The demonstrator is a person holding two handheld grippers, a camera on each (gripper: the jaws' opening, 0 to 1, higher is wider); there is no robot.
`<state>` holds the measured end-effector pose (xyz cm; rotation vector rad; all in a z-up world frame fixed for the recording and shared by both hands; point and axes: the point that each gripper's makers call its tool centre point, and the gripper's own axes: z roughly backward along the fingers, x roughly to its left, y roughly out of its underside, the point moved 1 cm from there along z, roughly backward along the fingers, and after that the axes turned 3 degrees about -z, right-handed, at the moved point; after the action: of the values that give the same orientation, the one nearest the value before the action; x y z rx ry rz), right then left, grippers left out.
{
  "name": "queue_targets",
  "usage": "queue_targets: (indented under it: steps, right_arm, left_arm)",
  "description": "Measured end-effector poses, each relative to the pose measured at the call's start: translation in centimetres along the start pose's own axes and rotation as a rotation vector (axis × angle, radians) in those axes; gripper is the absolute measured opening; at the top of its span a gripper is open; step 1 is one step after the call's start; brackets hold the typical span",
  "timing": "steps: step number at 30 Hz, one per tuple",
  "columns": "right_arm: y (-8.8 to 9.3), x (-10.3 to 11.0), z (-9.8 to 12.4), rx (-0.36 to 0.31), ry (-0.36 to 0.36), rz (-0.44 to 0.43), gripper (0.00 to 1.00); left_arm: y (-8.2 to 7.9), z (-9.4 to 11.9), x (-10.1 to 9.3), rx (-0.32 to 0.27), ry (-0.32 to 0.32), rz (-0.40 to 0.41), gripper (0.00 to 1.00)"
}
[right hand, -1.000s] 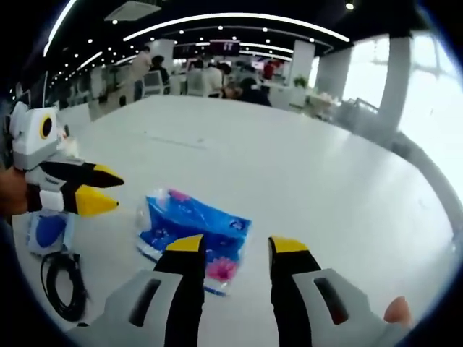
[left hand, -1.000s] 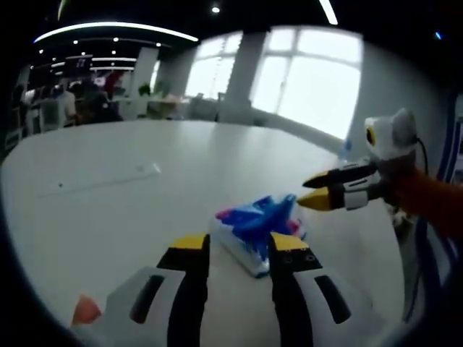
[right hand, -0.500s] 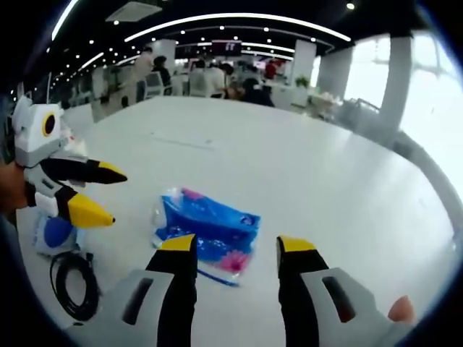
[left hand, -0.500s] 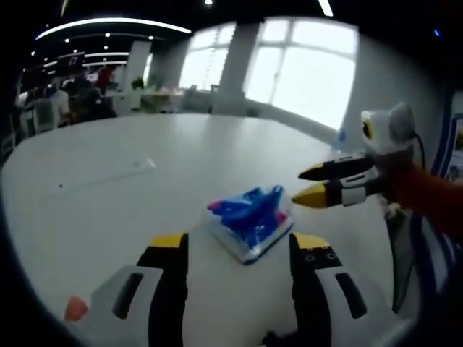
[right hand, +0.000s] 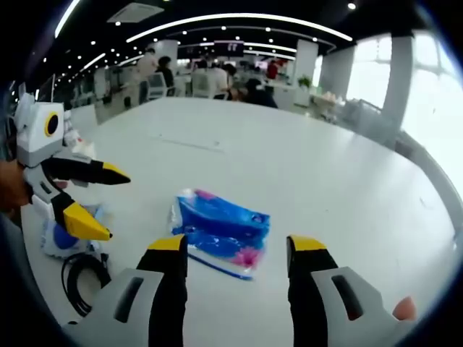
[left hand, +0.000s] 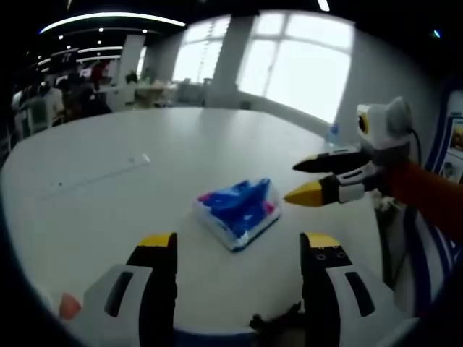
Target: Arrange the tabletop items into an orderly group along one side of the table until the central work area is clear of visible clutter.
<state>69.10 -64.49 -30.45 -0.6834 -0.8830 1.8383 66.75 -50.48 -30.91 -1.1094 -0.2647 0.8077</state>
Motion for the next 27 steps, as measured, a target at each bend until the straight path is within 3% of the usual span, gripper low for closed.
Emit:
queue_targets:
  steps: [11,27]
  right_arm:
    - [-1.6,1.7,1.7,-0.031,-0.008,0.036,0.56]
    - [-2.5,7.2,2.4,-0.04,-0.074,0.1,0.56]
  left_arm:
    - [-1.5,4.3,-0.1,-0.042,0.011,-0.041,0.67]
    - [1.1,11.9,1.0,-0.053,-0.02,-0.004,0.66]
